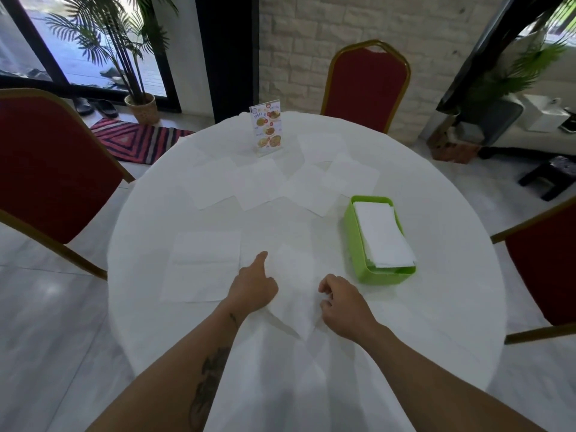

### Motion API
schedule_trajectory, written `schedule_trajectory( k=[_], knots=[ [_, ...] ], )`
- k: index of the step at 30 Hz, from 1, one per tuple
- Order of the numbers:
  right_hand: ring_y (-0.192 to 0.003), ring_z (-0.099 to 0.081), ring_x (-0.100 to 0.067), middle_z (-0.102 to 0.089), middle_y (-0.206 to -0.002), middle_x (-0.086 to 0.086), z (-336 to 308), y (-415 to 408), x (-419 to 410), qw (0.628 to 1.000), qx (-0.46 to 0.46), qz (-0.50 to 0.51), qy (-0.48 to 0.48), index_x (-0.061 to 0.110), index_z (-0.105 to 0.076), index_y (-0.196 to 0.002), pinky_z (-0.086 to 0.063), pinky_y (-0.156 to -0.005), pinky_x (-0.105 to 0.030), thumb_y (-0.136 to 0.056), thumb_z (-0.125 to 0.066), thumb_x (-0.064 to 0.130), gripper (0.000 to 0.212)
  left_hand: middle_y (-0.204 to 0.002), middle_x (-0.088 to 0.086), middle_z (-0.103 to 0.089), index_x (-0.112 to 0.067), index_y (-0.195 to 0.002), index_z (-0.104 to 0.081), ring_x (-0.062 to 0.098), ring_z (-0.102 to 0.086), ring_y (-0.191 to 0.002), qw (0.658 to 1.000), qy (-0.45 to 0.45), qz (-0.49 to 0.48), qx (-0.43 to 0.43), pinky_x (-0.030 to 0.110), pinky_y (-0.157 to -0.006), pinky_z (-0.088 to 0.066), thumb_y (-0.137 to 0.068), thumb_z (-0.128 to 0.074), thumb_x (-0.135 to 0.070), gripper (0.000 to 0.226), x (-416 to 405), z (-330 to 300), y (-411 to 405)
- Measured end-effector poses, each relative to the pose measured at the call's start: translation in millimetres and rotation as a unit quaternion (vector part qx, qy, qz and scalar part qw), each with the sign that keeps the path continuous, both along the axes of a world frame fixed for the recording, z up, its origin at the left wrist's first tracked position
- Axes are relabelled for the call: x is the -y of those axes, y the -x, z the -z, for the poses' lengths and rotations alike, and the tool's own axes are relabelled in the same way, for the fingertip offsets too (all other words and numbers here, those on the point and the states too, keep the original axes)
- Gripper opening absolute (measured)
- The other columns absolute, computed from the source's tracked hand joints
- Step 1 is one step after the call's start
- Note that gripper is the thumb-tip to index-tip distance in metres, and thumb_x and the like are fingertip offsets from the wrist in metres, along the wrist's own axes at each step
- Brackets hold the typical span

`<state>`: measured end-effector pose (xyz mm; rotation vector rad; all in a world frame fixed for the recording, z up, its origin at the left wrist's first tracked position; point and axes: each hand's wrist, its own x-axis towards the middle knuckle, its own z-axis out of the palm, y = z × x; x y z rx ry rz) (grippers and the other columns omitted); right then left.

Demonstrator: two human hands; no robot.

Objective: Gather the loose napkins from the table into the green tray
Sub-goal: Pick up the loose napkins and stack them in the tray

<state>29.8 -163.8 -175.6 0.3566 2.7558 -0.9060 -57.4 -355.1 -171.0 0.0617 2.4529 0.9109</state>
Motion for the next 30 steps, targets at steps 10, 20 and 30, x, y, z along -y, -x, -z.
schedule_trajectory(
  k=[10,20,30],
  knots=[
    [-0.117,-0.038,-0.02,-0.038,-0.129,0.006,0.9,-20.1,5.7,0.994,0.06,-0.083,-0.03,0.031,-0.036,-0.136,-0.043,-0.091,-0.032,-0.069,-0.057,0.019,0.072,-0.09,0.007,-0.065,-0.015,-0.126,-0.044,0.016,-0.067,-0.063,0.924,-0.203,-0.241,0.214,0.027,-0.057,-0.045,-0.089,-0.053,-0.009,0.039,7.7,-24.2,-0.2],
    [-0.073,-0.056,-0.015,-0.061,-0.078,0.003,-1.9,-4.1,8.9,0.957,0.005,0.249,0.15,0.015,-0.061,-0.088,-0.042,-0.069,-0.031,-0.09,-0.059,0.024,0.009,-0.106,0.011,-0.07,-0.011,-0.125,-0.047,0.022,-0.065,-0.089,0.868,-0.325,-0.324,0.191,0.034,-0.074,-0.047,-0.092,-0.049,-0.023,0.035,1.2,-28.1,-9.9],
    [-0.124,-0.048,-0.029,-0.044,-0.135,-0.009,1.8,-12.4,11.8,0.973,0.066,0.196,0.1,0.015,-0.041,-0.139,-0.043,-0.102,-0.04,-0.076,-0.055,0.011,0.065,-0.158,0.002,-0.017,-0.027,-0.145,-0.032,0.026,-0.014,-0.144,0.978,0.121,0.137,-0.095,0.047,-0.115,-0.021,-0.089,-0.045,-0.025,0.058,2.0,16.4,-36.2]
  ],
)
